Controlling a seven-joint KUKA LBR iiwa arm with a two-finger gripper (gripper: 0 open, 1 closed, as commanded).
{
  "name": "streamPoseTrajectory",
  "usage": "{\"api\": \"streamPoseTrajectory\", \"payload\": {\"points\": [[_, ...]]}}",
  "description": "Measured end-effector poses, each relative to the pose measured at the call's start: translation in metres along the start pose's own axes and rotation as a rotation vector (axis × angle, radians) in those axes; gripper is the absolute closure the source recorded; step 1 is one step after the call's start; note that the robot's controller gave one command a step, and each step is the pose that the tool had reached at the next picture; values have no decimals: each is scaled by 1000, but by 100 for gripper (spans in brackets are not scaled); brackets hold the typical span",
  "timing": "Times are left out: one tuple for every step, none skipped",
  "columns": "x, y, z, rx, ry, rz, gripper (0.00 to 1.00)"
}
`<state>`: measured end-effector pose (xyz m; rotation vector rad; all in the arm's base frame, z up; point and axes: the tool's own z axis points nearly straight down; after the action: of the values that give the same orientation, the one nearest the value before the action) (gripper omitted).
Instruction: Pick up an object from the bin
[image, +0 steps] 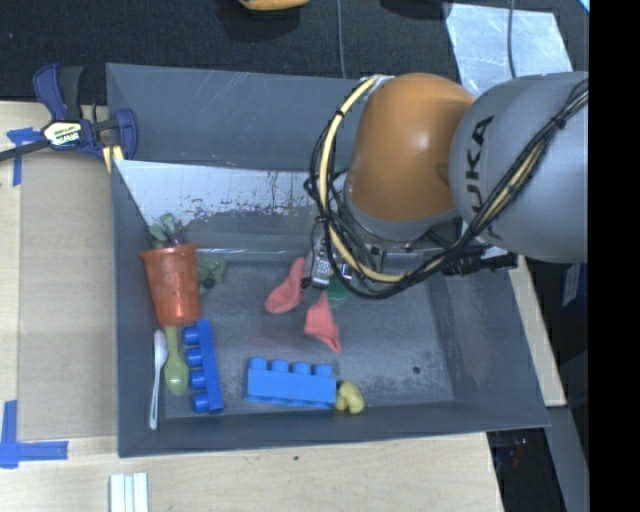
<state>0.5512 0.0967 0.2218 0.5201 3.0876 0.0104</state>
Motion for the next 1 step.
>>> {"api": "streamPoseTrajectory", "payload": {"points": [[6, -2, -29, 0, -1, -12, 100]]}}
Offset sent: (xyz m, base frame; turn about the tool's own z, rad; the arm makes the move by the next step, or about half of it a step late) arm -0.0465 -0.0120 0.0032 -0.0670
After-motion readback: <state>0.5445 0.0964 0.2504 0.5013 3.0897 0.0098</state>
